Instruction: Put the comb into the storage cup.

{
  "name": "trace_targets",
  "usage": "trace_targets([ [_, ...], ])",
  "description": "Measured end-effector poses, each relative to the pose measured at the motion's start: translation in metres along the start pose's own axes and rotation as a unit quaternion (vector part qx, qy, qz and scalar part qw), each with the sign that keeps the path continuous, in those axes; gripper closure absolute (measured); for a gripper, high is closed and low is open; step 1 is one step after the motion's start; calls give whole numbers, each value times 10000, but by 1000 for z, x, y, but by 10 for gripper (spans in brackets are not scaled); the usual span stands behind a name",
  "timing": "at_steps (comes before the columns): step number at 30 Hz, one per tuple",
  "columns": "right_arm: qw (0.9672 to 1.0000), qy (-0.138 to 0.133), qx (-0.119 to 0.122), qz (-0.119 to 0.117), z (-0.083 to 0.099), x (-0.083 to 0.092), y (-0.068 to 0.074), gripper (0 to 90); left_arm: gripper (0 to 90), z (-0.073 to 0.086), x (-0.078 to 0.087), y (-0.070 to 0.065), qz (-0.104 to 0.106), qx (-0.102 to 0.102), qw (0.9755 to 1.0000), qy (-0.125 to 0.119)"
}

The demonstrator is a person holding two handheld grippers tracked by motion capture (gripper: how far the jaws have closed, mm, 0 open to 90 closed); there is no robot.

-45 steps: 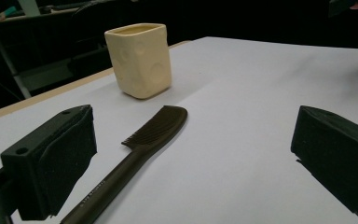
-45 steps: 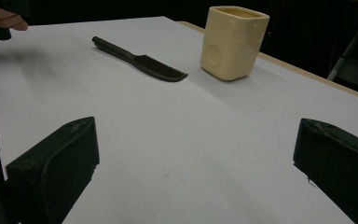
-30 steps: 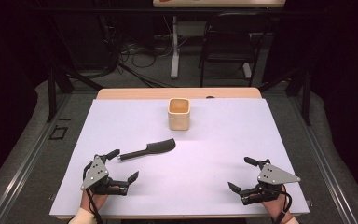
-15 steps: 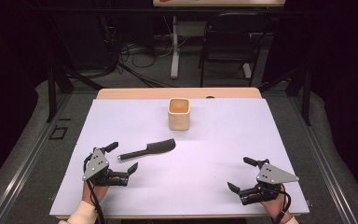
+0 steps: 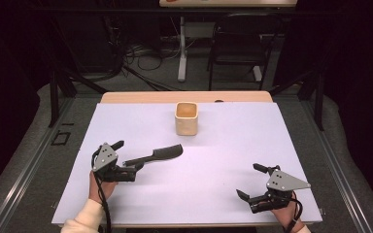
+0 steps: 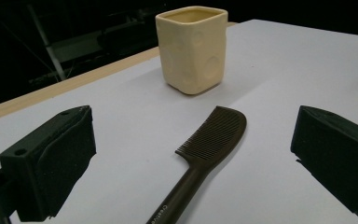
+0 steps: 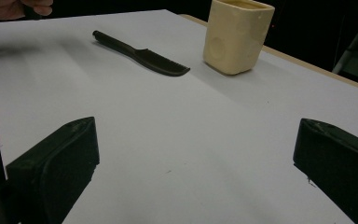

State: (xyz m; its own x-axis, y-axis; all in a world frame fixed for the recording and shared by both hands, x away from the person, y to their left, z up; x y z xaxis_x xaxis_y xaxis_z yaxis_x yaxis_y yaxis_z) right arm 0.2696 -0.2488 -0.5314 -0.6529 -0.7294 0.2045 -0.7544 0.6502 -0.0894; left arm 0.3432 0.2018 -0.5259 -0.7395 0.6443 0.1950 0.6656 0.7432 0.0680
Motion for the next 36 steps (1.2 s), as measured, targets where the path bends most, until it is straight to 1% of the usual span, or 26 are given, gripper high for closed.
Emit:
trace_targets([
  [8,10000,-8,7,-4,0,-1,0,0,0,0,-13,9,-79,79,9997,215],
  [12,10000,-1,-4,-10,0,-1,0,0,0,-1,-16,12,-87,80,9996,241],
  [14,10000,2,-5,-6,0,-1,0,0,0,-1,-18,14,-106,106,9995,273],
  [15,10000,7,-10,-5,0,-1,0,0,0,0,-21,16,-139,96,9993,339],
  [16,10000,25,-15,-6,0,-1,0,0,0,1,-23,17,-136,123,9993,335],
  [17,10000,32,-31,-9,1,-1,0,0,0,1,-23,17,-136,123,9993,335],
  [18,10000,29,-10,-14,1,-1,0,0,0,1,-26,19,-126,115,9991,398],
  [20,10000,22,-20,-12,1,-1,0,0,0,1,-27,19,-131,132,9990,396],
  [24,10000,51,-27,-14,1,-1,-1,0,0,3,-33,21,-116,79,9986,507],
  [26,10000,51,-24,-14,1,-1,-1,0,0,3,-35,21,-144,67,9985,526],
  [27,10000,53,-43,-9,1,-2,-1,0,0,5,-37,21,-141,62,9982,586],
  [28,10000,55,-39,-7,2,-2,-1,0,0,5,-37,21,-141,62,9982,586],
  [31,10000,63,-42,3,2,-2,-1,0,0,6,-40,21,-138,42,9975,692],
  [32,10000,70,-44,0,2,-2,-1,0,0,7,-43,22,-181,13,9968,784],
  [33,10000,85,-31,0,2,-1,-1,0,0,7,-43,22,-181,13,9968,784],
  [34,10000,85,-31,0,2,-1,-1,0,0,8,-44,22,-198,35,9964,829],
  [35,10000,89,-29,-2,2,-1,-1,0,0,11,-48,23,-181,140,9943,1044],
  [36,10000,90,-32,-4,2,-2,-1,0,0,11,-48,23,-181,140,9943,1044],
])
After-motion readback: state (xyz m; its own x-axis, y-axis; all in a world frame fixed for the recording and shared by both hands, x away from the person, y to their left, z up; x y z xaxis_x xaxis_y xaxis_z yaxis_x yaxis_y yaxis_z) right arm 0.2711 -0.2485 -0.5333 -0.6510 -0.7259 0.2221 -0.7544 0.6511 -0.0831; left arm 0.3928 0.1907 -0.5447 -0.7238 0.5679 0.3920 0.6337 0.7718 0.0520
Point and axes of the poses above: each handheld gripper's, and its own axes: x roughly backward along the jaws, z roughly out of its underside, y roughly to its left, the point moved 3 cm from there along -x, roughly forward along the jaws, and after that the axes turned 8 degrees about -y, right-handed, at the moved point
